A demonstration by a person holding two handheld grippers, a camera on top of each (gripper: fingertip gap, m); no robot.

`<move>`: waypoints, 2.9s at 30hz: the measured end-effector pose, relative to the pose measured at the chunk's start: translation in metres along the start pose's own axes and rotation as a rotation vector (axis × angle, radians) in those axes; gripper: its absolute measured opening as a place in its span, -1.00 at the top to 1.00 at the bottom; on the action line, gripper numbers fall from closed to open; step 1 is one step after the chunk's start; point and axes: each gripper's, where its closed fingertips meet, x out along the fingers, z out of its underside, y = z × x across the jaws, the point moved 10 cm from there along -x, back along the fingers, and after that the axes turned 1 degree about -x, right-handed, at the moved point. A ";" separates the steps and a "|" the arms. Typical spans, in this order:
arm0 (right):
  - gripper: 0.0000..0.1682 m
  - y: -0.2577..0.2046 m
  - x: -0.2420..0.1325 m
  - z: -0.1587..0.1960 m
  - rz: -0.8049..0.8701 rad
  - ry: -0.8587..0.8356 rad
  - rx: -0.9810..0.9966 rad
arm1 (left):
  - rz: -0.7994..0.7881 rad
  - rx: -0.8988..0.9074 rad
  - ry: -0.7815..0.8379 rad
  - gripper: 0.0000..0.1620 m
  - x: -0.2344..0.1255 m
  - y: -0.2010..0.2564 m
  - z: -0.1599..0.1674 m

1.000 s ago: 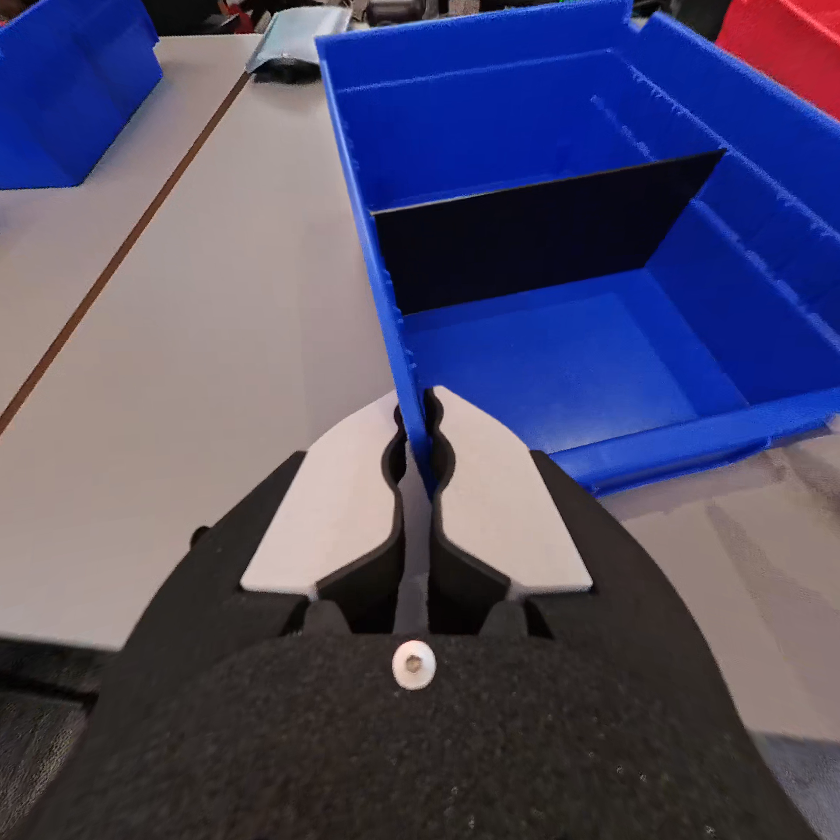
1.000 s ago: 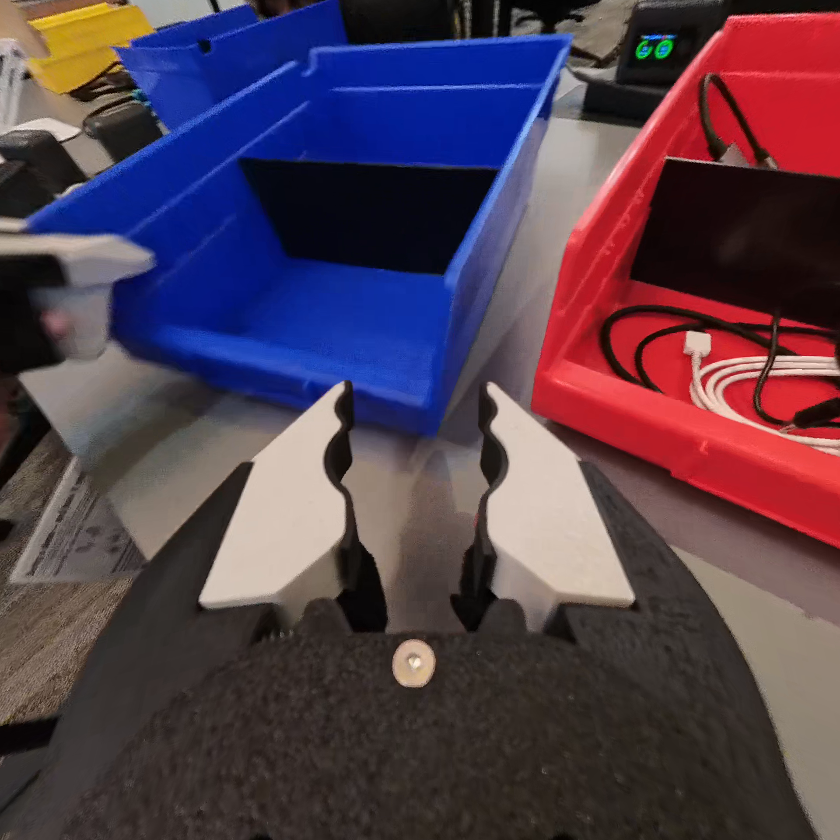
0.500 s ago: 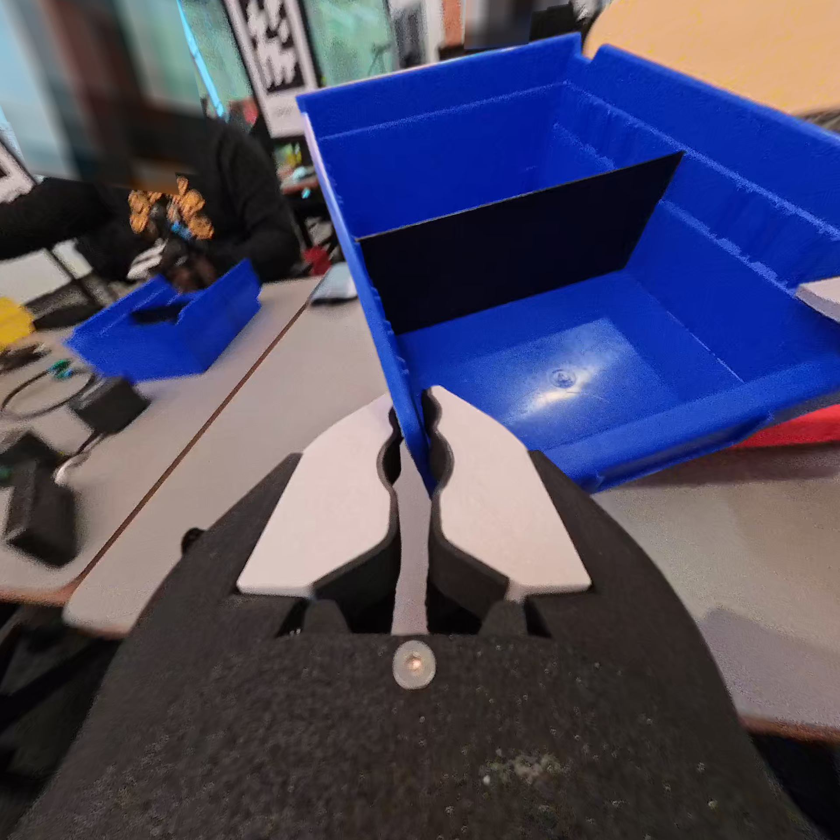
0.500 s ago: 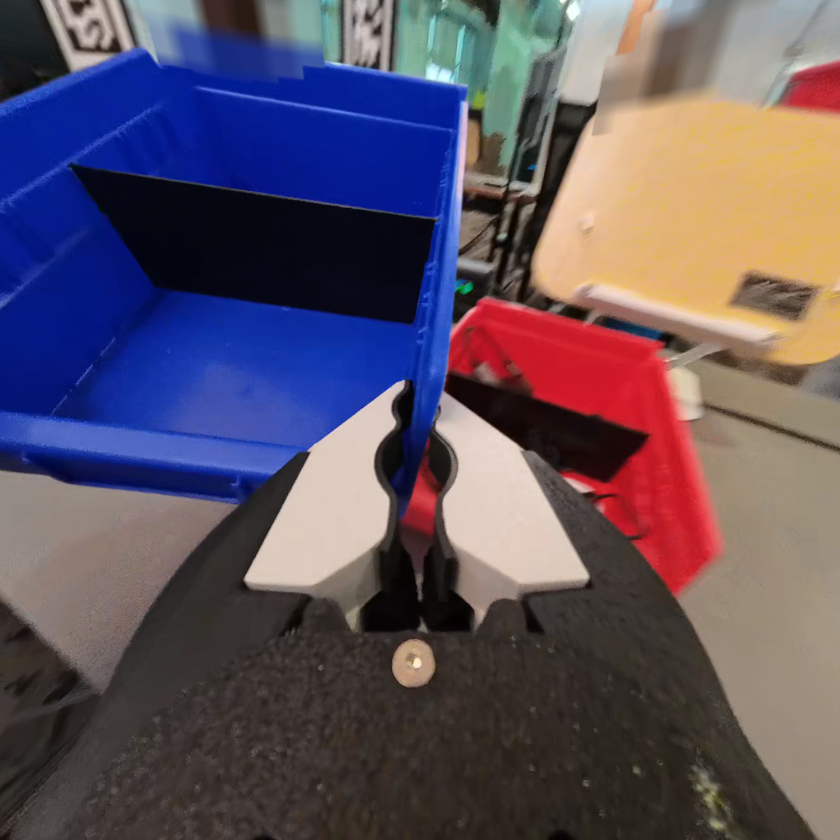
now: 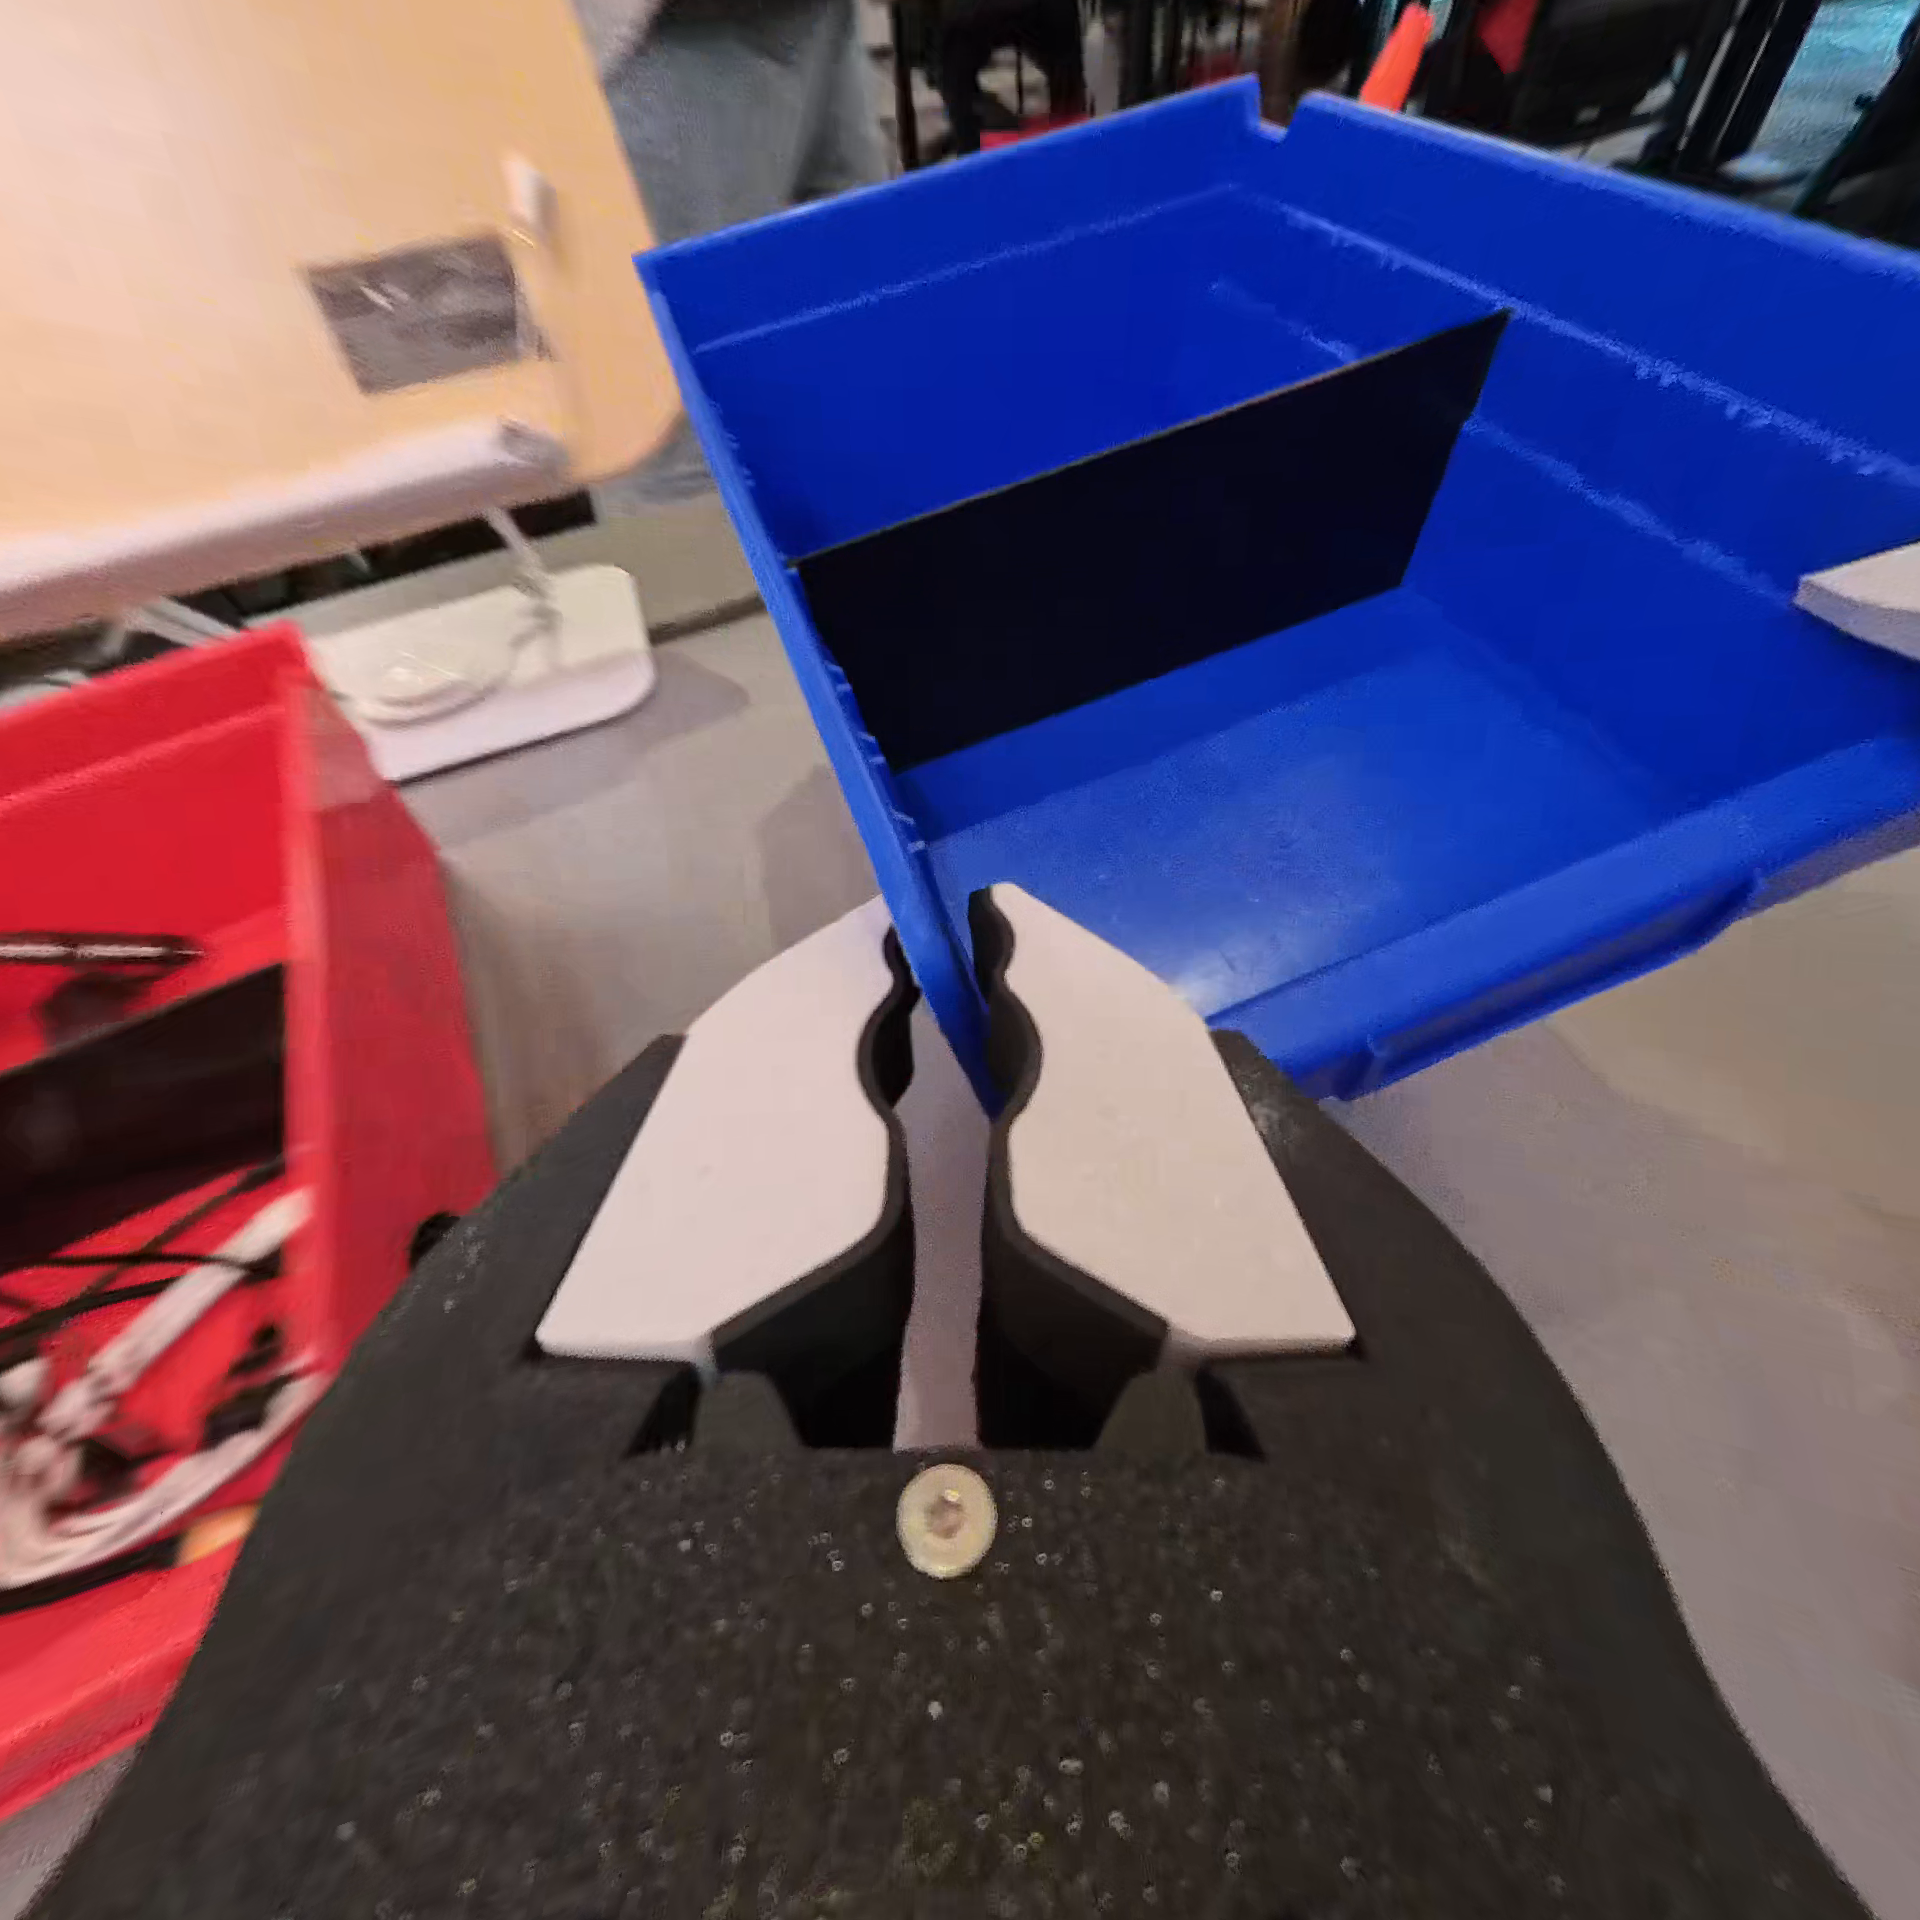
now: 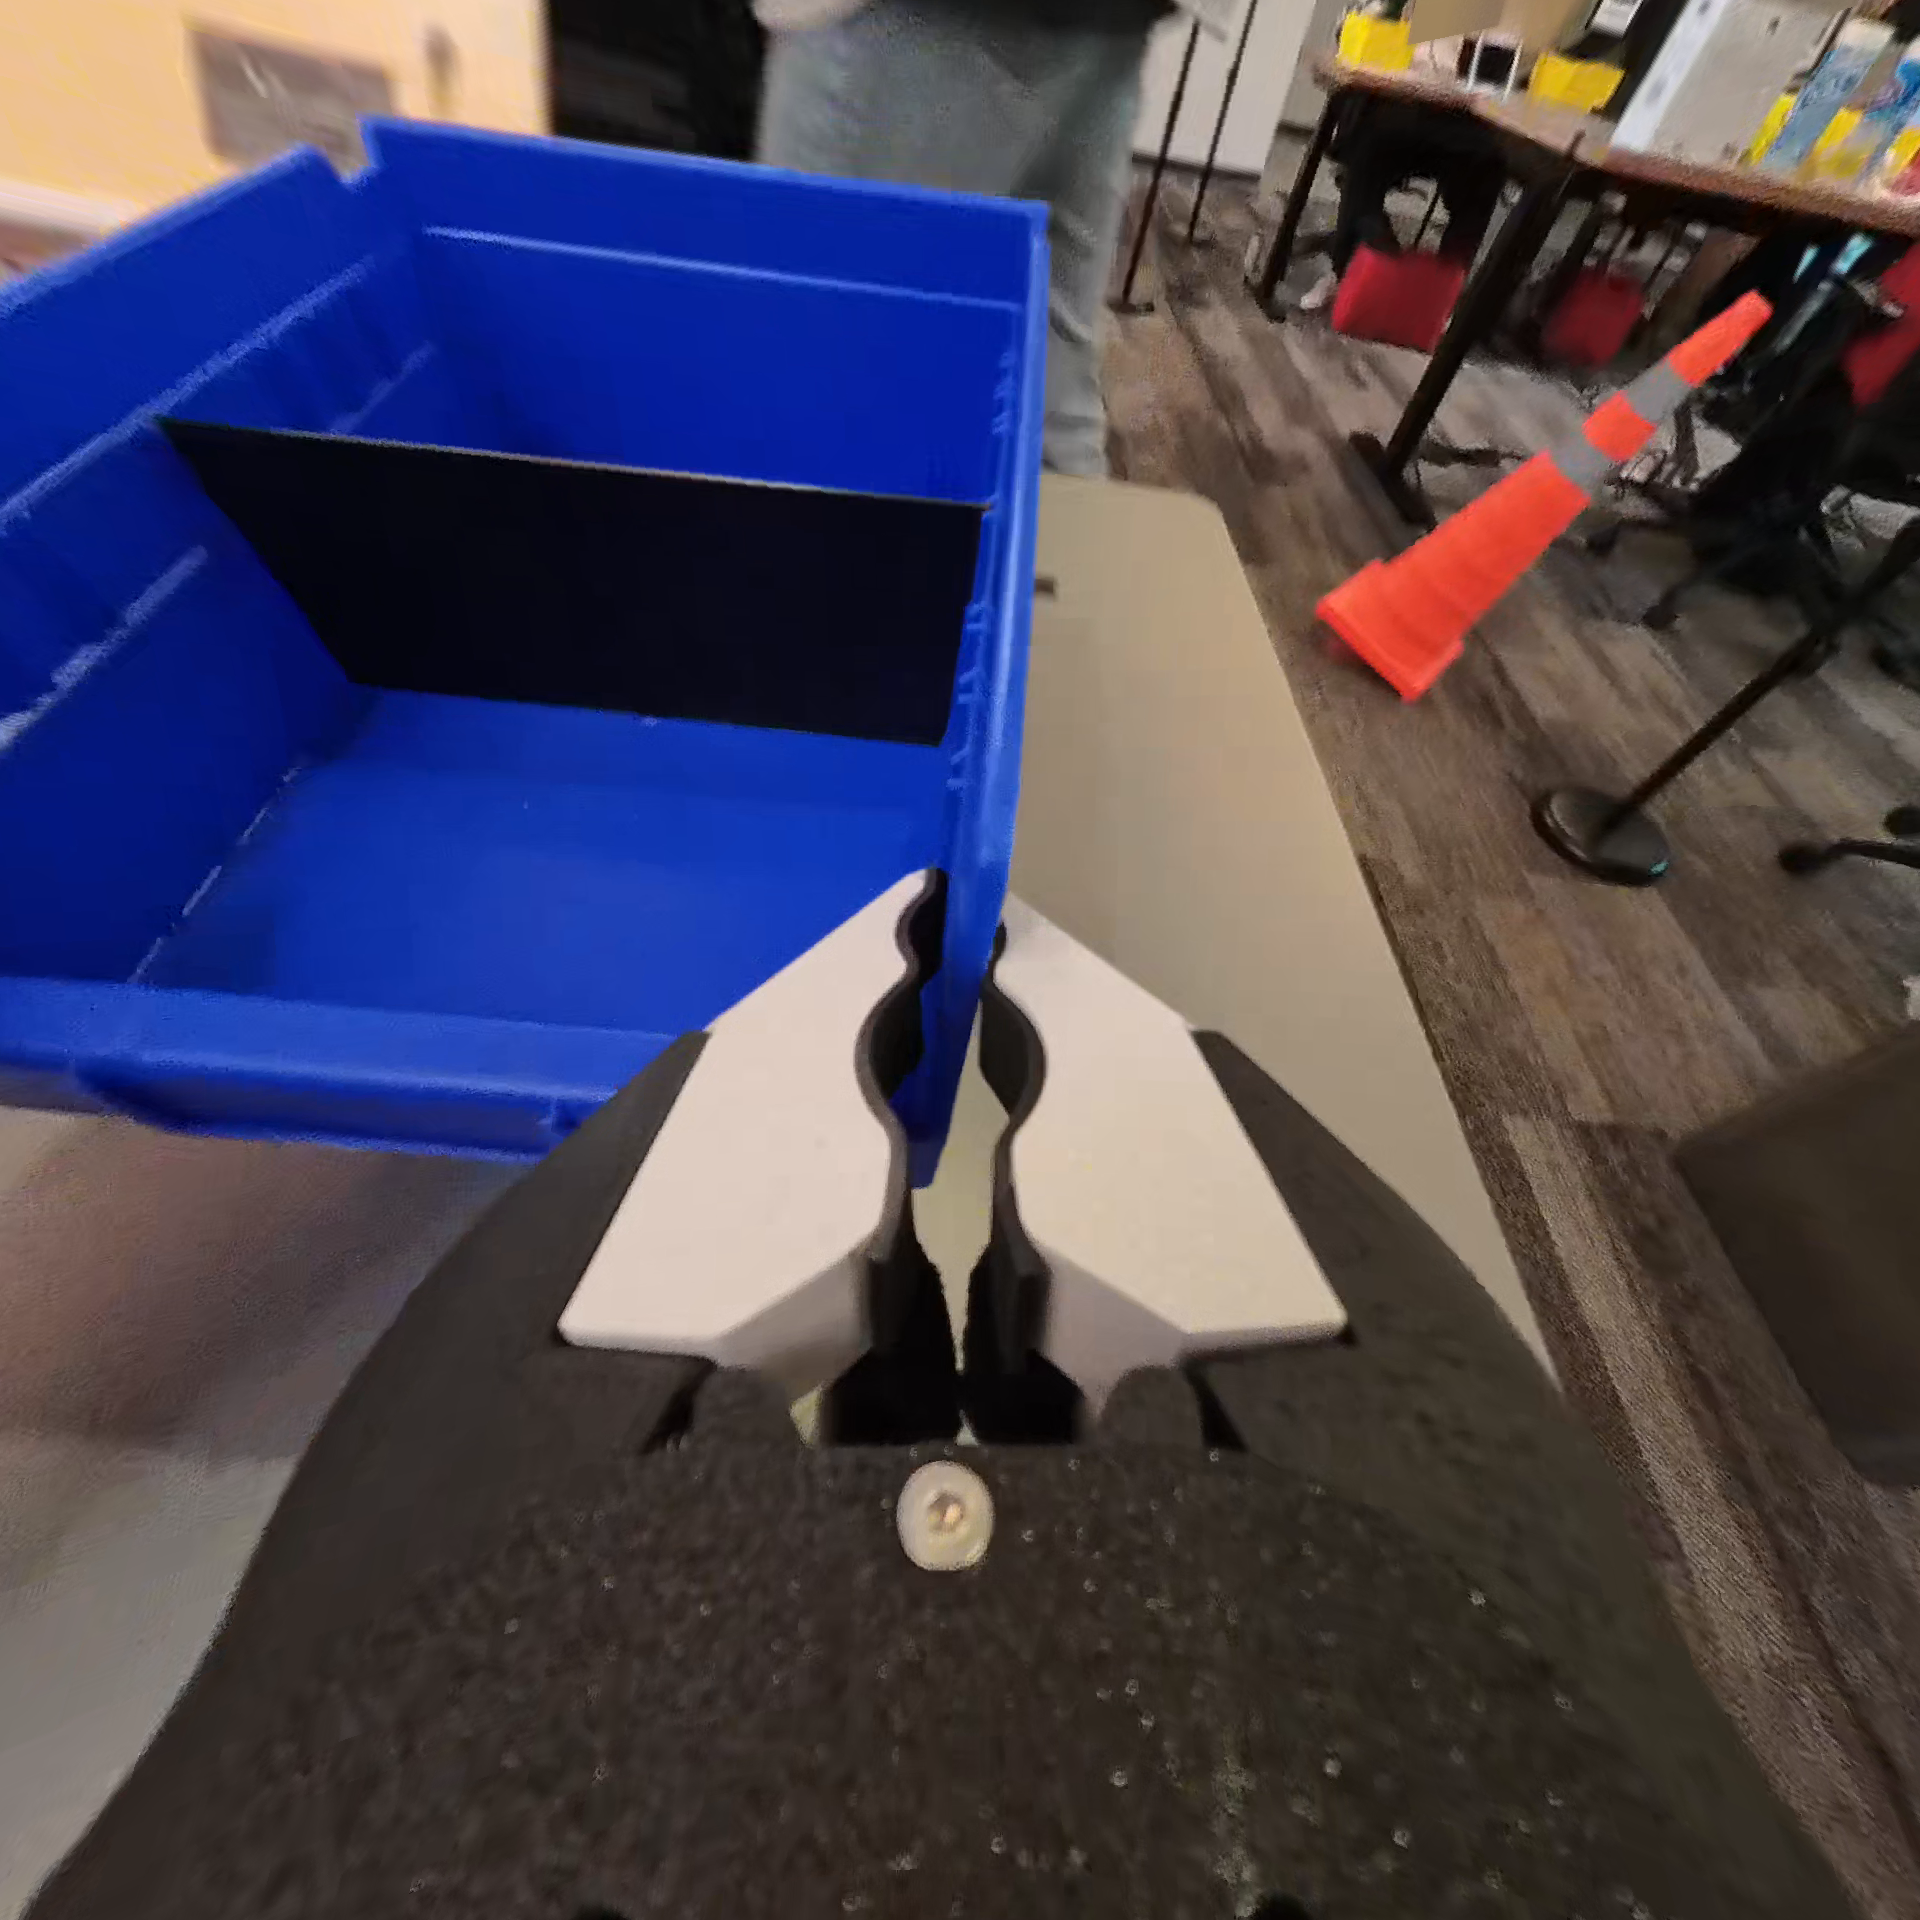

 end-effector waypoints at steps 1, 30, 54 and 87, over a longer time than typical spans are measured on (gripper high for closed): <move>0.99 0.011 0.005 0.015 -0.004 -0.010 -0.009 | 0.002 0.006 -0.014 0.90 0.011 0.012 0.008; 0.49 -0.028 -0.011 -0.039 -0.022 0.237 0.048 | -0.294 -0.124 0.074 0.38 -0.137 -0.254 0.075; 0.97 -0.441 0.035 -0.034 -0.208 0.028 0.031 | -0.273 -0.116 -0.075 0.96 -0.132 -0.399 0.115; 0.38 -0.105 -0.044 0.047 -0.212 0.142 0.012 | -0.171 -0.198 0.023 0.46 -0.207 -0.342 0.153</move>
